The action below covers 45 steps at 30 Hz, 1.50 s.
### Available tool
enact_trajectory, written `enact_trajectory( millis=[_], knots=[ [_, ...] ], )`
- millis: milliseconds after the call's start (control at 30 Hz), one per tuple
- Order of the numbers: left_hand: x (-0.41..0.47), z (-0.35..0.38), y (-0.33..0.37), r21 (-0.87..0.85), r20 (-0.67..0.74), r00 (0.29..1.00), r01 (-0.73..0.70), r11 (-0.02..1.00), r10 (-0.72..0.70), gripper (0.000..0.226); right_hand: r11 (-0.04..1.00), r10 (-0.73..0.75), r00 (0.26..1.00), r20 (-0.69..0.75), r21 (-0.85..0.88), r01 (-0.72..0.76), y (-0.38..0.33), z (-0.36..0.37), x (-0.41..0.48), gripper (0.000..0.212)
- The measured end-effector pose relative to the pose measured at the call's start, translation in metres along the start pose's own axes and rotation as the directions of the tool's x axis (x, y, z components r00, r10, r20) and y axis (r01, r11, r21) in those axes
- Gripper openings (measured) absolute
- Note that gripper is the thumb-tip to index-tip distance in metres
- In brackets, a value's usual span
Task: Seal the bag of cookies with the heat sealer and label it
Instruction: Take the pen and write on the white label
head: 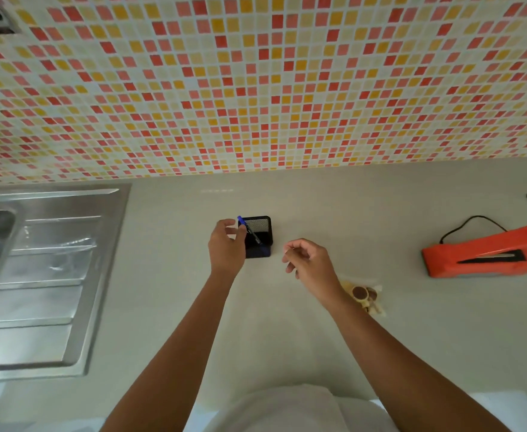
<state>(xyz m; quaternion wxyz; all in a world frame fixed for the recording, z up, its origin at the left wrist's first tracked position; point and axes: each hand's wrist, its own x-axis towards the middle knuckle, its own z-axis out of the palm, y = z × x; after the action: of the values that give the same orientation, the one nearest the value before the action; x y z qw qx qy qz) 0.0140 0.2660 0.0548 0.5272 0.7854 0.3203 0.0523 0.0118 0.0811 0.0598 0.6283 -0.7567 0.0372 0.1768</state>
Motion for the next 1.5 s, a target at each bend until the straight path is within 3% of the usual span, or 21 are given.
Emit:
enact_trajectory(
  millis=[167,333,600,867,1067,1167,1267,1400,1500],
  knots=[
    [0.031,0.003,-0.002,0.112,0.041,0.999,0.011,0.994,-0.015,0.038,0.999,0.035,0.999,-0.003,0.015,-0.035,0.000,0.025,0.007,0.009],
    [0.040,0.006,-0.003,0.138,0.079,0.996,-0.049,0.989,0.039,0.022,0.998,0.070,0.998,0.002,0.009,-0.070,0.001,0.035,0.009,0.009],
    [0.040,-0.006,-0.004,0.037,0.069,0.992,-0.109,0.993,0.106,0.011,0.988,0.144,0.989,0.013,0.048,-0.145,-0.002,0.049,0.009,0.011],
    [0.018,-0.030,0.019,-0.163,0.070,0.979,-0.180,0.970,0.193,0.010,0.931,0.226,0.968,0.108,0.267,-0.248,-0.024,0.060,0.007,0.027],
    [-0.005,-0.045,0.037,-0.360,0.218,0.946,-0.149,0.921,0.239,0.013,0.758,0.187,0.967,0.173,0.601,-0.254,-0.038,0.057,0.009,0.034],
    [-0.012,-0.043,0.035,-0.307,0.330,0.901,-0.179,0.935,0.281,0.011,0.713,0.140,0.979,0.149,0.671,-0.204,-0.042,0.051,0.011,0.024],
    [-0.016,-0.038,0.028,-0.163,0.366,0.856,-0.328,0.930,0.366,0.010,0.748,0.121,0.988,0.095,0.645,-0.153,-0.044,0.046,0.012,0.020],
    [-0.015,-0.033,0.022,0.116,0.410,0.750,-0.607,0.786,0.519,0.017,0.829,0.095,0.995,0.043,0.550,-0.103,-0.043,0.041,0.010,0.023],
    [-0.018,-0.026,0.020,0.177,0.477,0.725,-0.633,0.754,0.497,0.025,0.855,0.131,0.991,-0.038,0.510,-0.093,-0.039,0.037,0.009,0.027]
  ],
)
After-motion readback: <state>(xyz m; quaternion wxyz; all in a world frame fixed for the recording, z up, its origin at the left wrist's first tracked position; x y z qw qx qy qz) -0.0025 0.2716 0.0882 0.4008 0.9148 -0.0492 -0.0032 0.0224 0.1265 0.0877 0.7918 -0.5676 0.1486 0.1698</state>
